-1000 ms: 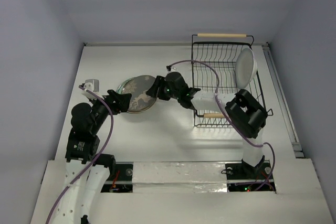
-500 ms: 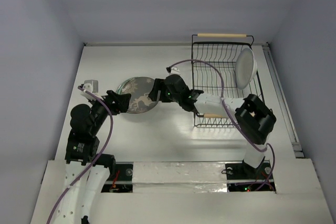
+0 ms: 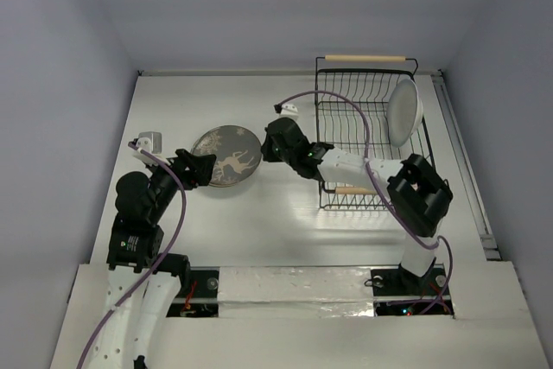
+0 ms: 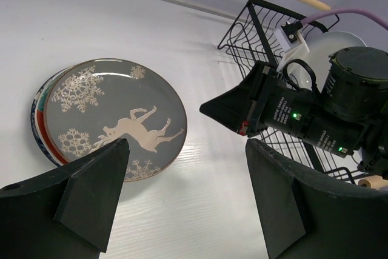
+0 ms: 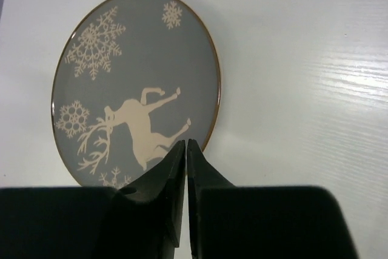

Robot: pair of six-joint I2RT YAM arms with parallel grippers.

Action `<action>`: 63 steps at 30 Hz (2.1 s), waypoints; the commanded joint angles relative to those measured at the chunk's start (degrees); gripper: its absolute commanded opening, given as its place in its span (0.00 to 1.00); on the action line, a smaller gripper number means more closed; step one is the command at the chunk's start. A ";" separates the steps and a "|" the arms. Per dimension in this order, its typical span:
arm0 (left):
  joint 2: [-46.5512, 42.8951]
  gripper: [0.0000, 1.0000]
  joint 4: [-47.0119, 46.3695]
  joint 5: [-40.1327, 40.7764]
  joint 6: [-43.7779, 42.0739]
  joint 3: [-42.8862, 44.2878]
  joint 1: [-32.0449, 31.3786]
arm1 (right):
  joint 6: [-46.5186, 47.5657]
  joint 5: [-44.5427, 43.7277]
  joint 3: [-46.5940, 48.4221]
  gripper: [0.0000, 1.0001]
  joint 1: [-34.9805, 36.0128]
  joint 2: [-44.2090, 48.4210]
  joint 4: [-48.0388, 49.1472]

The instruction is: Unload the plates from the dish rack

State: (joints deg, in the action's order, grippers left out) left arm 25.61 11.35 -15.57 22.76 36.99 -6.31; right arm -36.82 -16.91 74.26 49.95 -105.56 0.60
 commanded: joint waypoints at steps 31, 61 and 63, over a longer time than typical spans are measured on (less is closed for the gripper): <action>-7.23 0.75 -2.48 0.28 -0.79 -0.08 -5.90 | 16.43 -15.71 -6.76 0.57 -40.63 32.79 -18.36; -10.31 0.76 -1.86 1.86 -0.79 0.19 -9.25 | 23.81 -10.60 1.59 0.28 -48.90 16.00 -19.23; -10.40 0.76 -1.95 1.95 -0.70 0.27 -9.25 | 24.16 -10.78 1.77 0.21 -48.90 15.56 -19.23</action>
State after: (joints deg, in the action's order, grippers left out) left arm 15.90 11.42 -14.06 22.74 36.99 -15.33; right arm -13.72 -26.76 73.56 1.41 -89.36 -18.98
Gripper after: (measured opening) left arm 0.753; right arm 0.236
